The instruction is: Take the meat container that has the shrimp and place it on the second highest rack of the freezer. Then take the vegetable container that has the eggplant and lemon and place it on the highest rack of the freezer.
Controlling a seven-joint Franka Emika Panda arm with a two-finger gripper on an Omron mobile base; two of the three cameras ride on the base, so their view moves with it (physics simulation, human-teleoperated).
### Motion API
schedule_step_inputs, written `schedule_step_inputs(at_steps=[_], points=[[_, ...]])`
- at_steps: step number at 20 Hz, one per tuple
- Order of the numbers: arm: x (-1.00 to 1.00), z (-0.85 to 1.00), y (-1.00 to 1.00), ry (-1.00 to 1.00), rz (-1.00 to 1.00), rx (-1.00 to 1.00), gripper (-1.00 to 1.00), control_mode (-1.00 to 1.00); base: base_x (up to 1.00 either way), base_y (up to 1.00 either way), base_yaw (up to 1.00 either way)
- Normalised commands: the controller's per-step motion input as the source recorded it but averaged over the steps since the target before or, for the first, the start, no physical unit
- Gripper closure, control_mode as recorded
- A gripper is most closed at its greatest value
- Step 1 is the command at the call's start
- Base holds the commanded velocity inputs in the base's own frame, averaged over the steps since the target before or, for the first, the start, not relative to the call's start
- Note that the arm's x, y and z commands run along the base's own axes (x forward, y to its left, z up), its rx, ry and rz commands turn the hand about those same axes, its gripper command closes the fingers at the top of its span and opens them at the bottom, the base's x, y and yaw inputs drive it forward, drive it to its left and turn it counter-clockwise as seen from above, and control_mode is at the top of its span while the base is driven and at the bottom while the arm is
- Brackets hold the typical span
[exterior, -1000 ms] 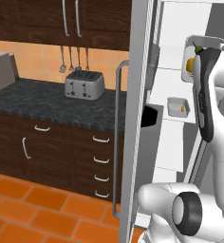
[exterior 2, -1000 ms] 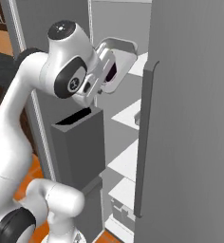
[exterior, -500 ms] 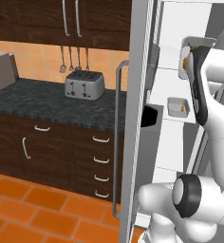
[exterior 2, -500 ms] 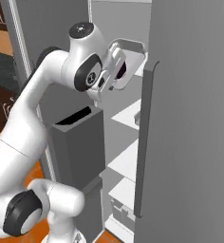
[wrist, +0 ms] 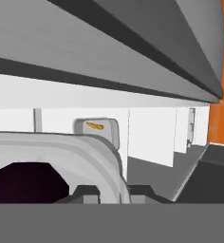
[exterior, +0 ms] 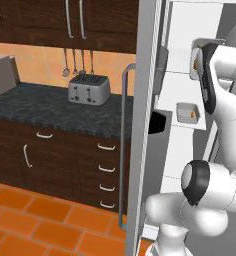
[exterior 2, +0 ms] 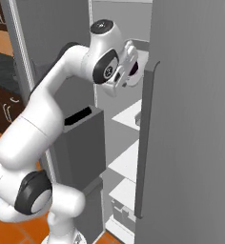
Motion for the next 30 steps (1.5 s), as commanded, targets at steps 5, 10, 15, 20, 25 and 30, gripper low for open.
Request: schedule_step_inputs(at_steps=[5, 10, 15, 20, 25, 30], points=[[0.48, -0.05, -0.06, 0.04, 0.0, 0.0, 1.0, -1.0, 0.0, 0.0, 0.0], [0.39, -0.17, -0.17, 0.05, 0.0, 0.0, 1.0, -1.0, 0.0, 0.0, 0.0], [0.28, -0.12, -0.17, 0.0, 0.0, 0.0, 1.0, -1.0, 0.0, 0.0, 0.0], [0.38, -0.22, -0.04, 0.02, 0.0, -0.01, 1.0, -1.0, 0.0, 0.0, 0.0], [0.4, -0.2, -0.02, 0.06, 0.0, -0.01, 1.0, -1.0, 0.0, 0.0, 0.0], [0.31, -0.02, -0.17, 0.04, 0.0, 0.0, 1.0, -1.0, 0.0, 0.0, 0.0]])
